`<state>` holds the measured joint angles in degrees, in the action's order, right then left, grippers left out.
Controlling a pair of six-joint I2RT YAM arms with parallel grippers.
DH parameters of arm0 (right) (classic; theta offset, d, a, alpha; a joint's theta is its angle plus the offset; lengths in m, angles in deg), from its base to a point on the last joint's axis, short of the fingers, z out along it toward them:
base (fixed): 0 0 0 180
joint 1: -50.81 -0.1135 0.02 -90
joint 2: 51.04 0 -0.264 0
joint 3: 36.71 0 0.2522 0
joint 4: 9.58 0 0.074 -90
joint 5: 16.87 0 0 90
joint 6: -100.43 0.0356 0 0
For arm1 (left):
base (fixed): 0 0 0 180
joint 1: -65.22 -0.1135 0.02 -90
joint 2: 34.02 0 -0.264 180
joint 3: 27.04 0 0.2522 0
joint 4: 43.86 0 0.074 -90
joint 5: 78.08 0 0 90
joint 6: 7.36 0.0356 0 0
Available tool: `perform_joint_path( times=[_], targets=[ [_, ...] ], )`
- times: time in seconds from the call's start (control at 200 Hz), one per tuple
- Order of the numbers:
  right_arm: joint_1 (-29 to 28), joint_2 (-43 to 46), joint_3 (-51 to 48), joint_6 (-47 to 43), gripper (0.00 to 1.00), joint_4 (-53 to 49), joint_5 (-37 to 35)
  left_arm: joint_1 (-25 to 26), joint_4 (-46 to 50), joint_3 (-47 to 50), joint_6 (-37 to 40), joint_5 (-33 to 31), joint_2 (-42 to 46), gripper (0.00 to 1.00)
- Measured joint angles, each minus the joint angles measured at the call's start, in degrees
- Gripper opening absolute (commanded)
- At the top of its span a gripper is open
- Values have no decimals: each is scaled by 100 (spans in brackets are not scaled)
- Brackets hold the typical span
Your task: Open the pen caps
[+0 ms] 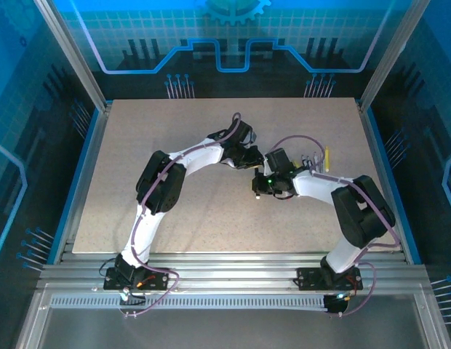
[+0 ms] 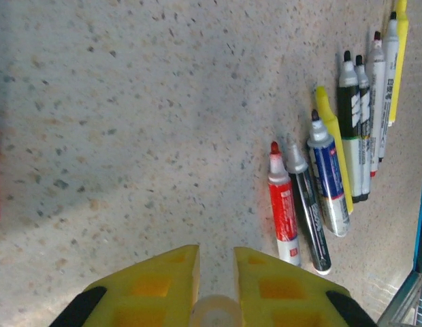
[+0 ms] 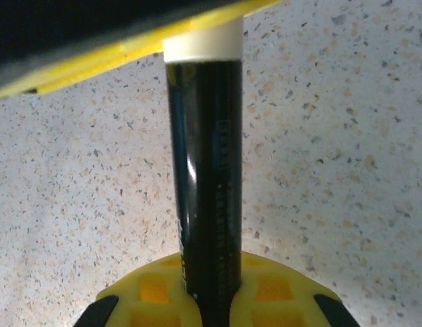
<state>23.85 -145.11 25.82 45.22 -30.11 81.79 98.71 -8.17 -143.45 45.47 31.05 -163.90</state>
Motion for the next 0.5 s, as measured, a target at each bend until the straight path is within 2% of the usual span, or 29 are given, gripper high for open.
perform_joint_path(
  times=[0.135, 0.3, 0.5],
  targets=[
    [-195, 726, -509, 197, 0, 70, -168, 98, 826, -767, 48, -96, -157, 0],
    [-1051, 1821, -1360, 387, 0, -710, 90, -155, 826, -1980, 63, -623, -560, 0],
    [-935, 2339, -1493, 487, 0, -1091, -98, -330, 890, -2107, 70, -828, -586, 0]
  ],
)
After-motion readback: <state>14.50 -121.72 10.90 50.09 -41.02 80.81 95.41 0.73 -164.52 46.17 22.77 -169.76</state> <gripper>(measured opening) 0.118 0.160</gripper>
